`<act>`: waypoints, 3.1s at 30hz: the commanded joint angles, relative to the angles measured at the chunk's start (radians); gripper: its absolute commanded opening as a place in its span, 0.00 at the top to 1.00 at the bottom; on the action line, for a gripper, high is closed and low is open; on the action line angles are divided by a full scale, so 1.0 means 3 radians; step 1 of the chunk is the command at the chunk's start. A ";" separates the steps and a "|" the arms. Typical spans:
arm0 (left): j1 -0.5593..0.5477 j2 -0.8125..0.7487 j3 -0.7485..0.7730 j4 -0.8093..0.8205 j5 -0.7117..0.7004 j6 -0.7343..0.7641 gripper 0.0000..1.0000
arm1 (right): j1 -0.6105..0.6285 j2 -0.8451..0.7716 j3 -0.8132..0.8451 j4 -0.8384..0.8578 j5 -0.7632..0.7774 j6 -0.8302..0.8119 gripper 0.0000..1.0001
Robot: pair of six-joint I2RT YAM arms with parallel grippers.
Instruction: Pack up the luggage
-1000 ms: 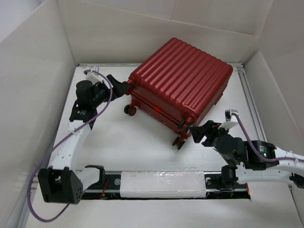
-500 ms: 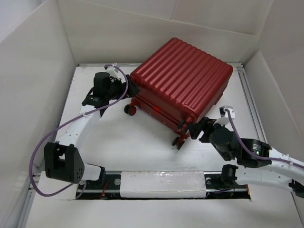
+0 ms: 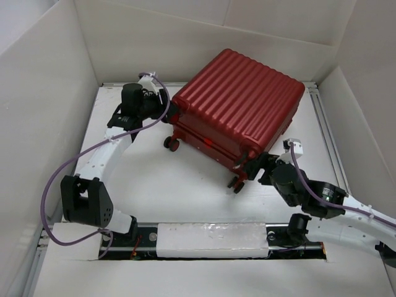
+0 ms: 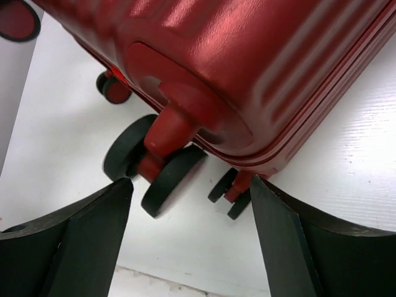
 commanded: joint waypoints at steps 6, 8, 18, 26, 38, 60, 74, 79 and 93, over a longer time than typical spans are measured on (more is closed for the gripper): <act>-0.0067 -0.0274 -0.0247 0.0105 0.0017 -0.0331 1.00 | -0.0527 -0.0151 -0.0213 0.0149 -0.0198 -0.0074 0.22; -0.0067 -0.0427 -0.0364 0.0135 0.0114 -0.0402 1.00 | -0.0655 -0.0187 -0.0243 0.0261 -0.0280 -0.0186 0.34; -0.0287 -0.0775 -0.0666 -0.0079 0.0279 -0.0408 1.00 | -0.1810 0.0594 -0.0172 0.0991 -0.1332 -0.0907 0.90; -0.0481 -0.1169 -0.1009 -0.0187 0.0279 -0.0337 1.00 | -0.2466 0.1484 0.0574 0.1361 -0.2586 -0.1429 0.93; -0.0481 -0.1185 -0.1009 -0.0279 0.0074 -0.0372 0.48 | -0.2400 0.1123 0.0662 0.1111 -0.2469 -0.1521 0.43; -0.0481 -0.0975 -0.0820 -0.0085 -0.0171 -0.0663 0.10 | -0.2108 -0.0136 -0.1030 0.1651 -0.2433 -0.1291 0.33; -0.0481 -0.0668 -0.0637 -0.0080 -0.0269 -0.0694 0.26 | -0.2108 0.0400 -0.1634 0.3731 -0.1978 -0.1291 0.42; -0.0445 -0.0602 -0.0636 -0.0080 -0.0161 -0.0694 0.43 | -0.2144 0.0723 -0.1634 0.4162 -0.2013 -0.1322 0.39; -0.0379 -0.0786 -0.0733 0.0018 0.0089 -0.0725 1.00 | -0.2236 0.1127 -0.1956 0.4940 -0.1804 -0.1250 0.48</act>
